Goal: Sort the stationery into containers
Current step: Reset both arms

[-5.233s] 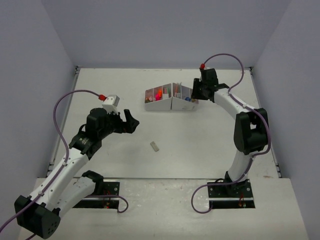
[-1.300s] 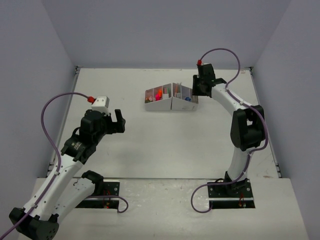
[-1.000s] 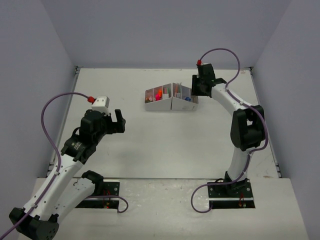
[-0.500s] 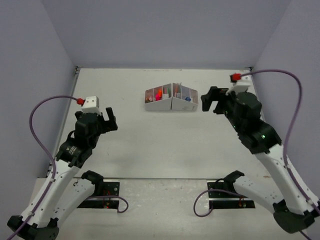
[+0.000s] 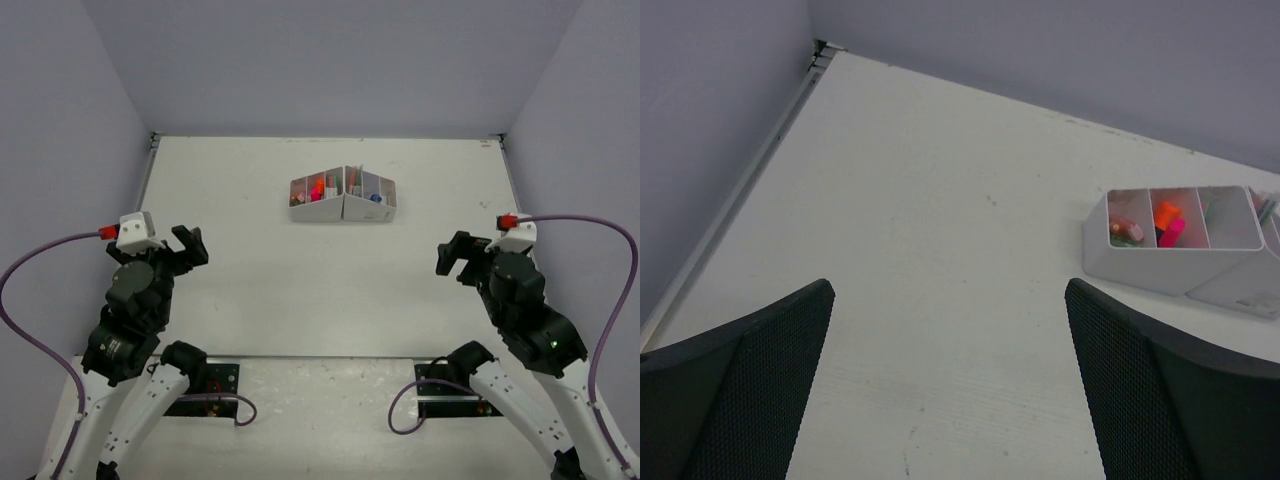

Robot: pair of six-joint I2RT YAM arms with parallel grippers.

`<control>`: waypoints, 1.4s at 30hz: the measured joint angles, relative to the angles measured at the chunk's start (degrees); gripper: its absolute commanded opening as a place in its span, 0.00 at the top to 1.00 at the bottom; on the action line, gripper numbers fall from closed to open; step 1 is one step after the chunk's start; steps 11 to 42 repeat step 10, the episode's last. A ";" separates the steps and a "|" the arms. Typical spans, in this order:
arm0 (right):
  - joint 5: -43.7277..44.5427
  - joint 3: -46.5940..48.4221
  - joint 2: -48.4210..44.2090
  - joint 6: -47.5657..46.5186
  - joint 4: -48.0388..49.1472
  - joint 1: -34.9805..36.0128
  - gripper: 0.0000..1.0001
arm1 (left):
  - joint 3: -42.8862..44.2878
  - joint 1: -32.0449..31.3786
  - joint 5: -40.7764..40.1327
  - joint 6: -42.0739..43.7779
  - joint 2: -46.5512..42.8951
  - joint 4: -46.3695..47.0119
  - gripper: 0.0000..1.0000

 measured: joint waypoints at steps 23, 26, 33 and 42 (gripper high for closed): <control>-0.40 -1.49 -3.65 0.09 -0.47 0.00 0.01 | -4.25 0.04 0.12 0.16 0.31 -0.05 0.00; -0.40 -1.49 -3.65 0.09 -0.47 0.00 0.01 | -4.25 0.04 0.12 0.16 0.31 -0.05 0.00; -0.40 -1.49 -3.65 0.09 -0.47 0.00 0.01 | -4.25 0.04 0.12 0.16 0.31 -0.05 0.00; -0.40 -1.49 -3.65 0.09 -0.47 0.00 0.01 | -4.25 0.04 0.12 0.16 0.31 -0.05 0.00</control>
